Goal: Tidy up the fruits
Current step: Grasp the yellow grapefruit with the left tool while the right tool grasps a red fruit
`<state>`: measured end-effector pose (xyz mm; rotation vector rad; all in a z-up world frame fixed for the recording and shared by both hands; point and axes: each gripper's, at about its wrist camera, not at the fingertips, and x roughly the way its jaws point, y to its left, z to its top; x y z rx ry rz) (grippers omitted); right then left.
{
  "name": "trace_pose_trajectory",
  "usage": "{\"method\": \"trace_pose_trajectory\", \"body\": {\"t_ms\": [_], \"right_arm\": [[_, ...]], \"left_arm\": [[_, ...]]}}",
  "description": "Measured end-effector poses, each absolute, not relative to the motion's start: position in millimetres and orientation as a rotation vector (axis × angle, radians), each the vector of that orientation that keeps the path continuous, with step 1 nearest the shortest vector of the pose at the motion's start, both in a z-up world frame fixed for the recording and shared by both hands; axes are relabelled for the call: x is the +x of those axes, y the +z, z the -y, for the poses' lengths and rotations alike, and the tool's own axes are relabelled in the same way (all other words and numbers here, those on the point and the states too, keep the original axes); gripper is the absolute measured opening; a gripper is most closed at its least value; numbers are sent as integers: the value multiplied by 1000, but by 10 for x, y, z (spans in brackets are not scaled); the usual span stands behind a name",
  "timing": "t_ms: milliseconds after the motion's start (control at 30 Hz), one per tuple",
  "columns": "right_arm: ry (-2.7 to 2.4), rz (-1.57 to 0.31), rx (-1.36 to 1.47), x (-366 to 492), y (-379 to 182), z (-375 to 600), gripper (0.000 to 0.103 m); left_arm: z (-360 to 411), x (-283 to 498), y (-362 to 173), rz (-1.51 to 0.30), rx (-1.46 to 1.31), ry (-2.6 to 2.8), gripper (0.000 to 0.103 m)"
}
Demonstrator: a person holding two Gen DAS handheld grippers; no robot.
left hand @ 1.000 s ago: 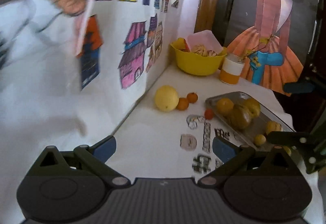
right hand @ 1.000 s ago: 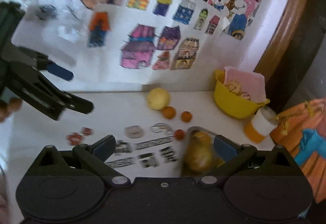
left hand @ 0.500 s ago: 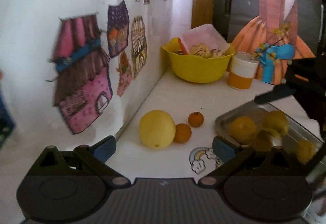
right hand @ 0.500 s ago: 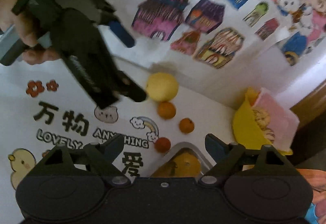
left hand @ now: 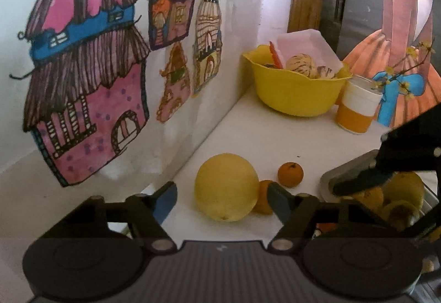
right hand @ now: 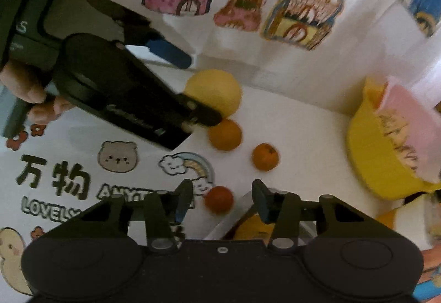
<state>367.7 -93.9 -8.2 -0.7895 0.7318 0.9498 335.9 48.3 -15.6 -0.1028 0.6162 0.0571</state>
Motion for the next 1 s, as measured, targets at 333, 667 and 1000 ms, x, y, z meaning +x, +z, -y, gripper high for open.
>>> {"method": "trace_pose_trajectory", "body": {"t_ms": [333, 667, 1000], "right_arm": [[920, -745, -794, 3754, -217, 887, 34], [904, -761, -826, 3770, -207, 846, 26], [890, -718, -803, 3680, -165, 886, 24]], "left_arm": [[-459, 3478, -211, -632, -117, 55, 62], [-487, 3485, -196, -659, -139, 45, 58], [-520, 3228, -165, -678, -168, 32, 58]]}}
